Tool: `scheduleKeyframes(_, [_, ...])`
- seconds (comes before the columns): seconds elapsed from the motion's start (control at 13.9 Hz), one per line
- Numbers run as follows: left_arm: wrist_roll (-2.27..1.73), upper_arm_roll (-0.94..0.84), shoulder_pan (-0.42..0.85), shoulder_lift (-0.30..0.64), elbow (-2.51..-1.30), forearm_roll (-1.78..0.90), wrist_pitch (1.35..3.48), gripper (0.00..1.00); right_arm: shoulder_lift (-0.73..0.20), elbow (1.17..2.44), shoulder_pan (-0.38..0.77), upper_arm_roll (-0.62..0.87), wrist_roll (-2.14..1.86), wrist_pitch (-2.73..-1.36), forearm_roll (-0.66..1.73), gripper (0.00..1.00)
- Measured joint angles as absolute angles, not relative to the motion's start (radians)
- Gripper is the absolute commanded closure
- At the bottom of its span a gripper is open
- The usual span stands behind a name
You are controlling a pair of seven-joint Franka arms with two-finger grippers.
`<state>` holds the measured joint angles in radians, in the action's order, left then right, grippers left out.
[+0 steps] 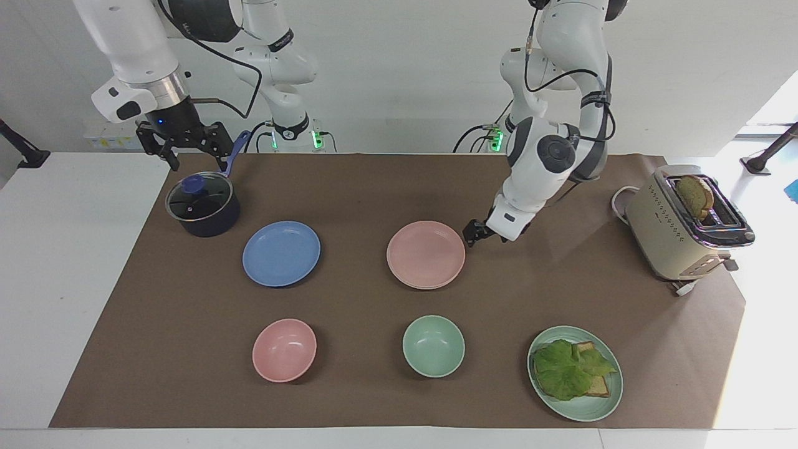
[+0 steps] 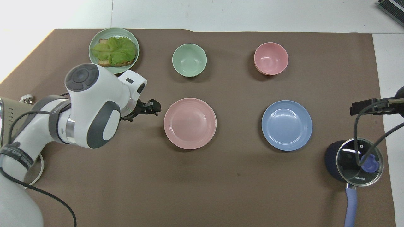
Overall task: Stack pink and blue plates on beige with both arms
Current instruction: 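Withdraw the left gripper while the right gripper reaches the blue plate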
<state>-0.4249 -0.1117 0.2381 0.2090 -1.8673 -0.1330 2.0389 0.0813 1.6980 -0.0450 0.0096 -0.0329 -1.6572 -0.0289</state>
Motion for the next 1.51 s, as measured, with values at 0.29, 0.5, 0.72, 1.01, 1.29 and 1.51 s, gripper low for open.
scheduleKeyframes(0.29, [-0.224,-0.104,0.104,0.152,-1.766,-0.078,1.899,0.00,0.066,1.729,-0.045,0.010,-0.030,-1.738,-0.020,0.00])
scheduleKeyframes(0.5, [-0.104,-0.099,0.051,0.078,-1.732,-0.041,1.832,0.00,0.018,1.797,-0.044,0.011,-0.008,-1.849,-0.019,0.00])
scheduleKeyframes(0.72, [-0.027,-0.093,0.033,0.055,-1.636,0.031,1.749,0.00,-0.063,1.831,-0.042,0.012,0.009,-1.913,-0.019,0.00])
scheduleKeyframes(1.01, [0.009,-0.081,0.026,0.053,-1.561,0.036,1.686,0.00,-0.102,1.940,-0.038,0.013,0.010,-2.086,-0.019,0.00])
scheduleKeyframes(1.29, [0.009,-0.087,0.026,0.038,-1.555,0.036,1.678,0.00,-0.121,2.074,-0.029,0.013,0.010,-2.222,-0.019,0.00])
scheduleKeyframes(1.51, [0.010,-0.086,0.026,0.037,-1.555,0.036,1.676,0.00,-0.125,2.151,-0.032,0.012,0.010,-2.321,-0.019,0.02])
